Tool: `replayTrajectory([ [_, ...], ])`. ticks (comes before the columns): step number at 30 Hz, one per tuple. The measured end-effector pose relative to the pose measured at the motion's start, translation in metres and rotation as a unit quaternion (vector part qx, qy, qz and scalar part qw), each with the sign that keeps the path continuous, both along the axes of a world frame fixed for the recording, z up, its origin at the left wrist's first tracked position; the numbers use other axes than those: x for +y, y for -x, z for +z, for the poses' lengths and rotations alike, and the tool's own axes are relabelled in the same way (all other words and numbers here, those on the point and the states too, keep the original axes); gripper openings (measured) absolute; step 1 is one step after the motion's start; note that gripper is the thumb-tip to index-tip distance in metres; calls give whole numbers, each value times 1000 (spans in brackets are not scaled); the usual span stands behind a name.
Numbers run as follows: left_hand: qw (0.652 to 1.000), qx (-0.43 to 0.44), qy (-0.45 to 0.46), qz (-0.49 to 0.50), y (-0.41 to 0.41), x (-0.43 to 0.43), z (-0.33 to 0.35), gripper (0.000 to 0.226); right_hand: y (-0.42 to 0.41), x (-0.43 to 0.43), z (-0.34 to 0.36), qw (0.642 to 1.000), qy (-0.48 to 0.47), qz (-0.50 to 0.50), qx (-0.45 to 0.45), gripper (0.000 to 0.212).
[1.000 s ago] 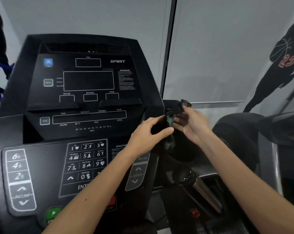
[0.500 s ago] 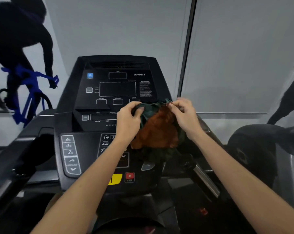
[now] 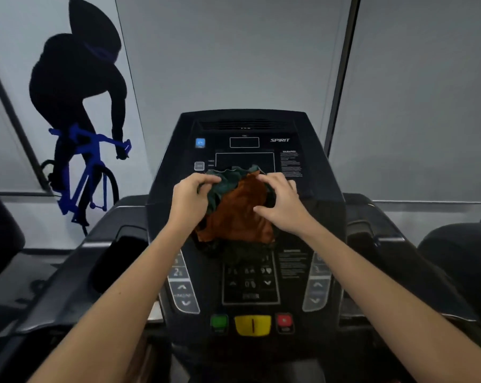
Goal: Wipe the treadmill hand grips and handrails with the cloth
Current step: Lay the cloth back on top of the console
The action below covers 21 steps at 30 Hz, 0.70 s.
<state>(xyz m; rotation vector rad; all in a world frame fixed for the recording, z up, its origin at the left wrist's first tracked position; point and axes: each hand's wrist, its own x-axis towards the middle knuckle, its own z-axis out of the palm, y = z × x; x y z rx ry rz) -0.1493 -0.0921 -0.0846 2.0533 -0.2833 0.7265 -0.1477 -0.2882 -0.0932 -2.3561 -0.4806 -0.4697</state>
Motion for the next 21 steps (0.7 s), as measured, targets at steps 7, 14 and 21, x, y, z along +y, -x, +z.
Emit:
replayTrajectory([
  [7, 986, -55, -155, -4, -78, 49, 20, 56, -74, 57, 30, 991, 67, -81, -80, 66],
  [14, 900, -10, -433, 45, -137, 72, 44, 110, -134, 68, 51, 987, 94, -123, -40, 97],
  [21, 891, 93, -443, 22, -159, 79, 36, 121, -144, 77, 34, 981, 124, -139, -46, 102],
])
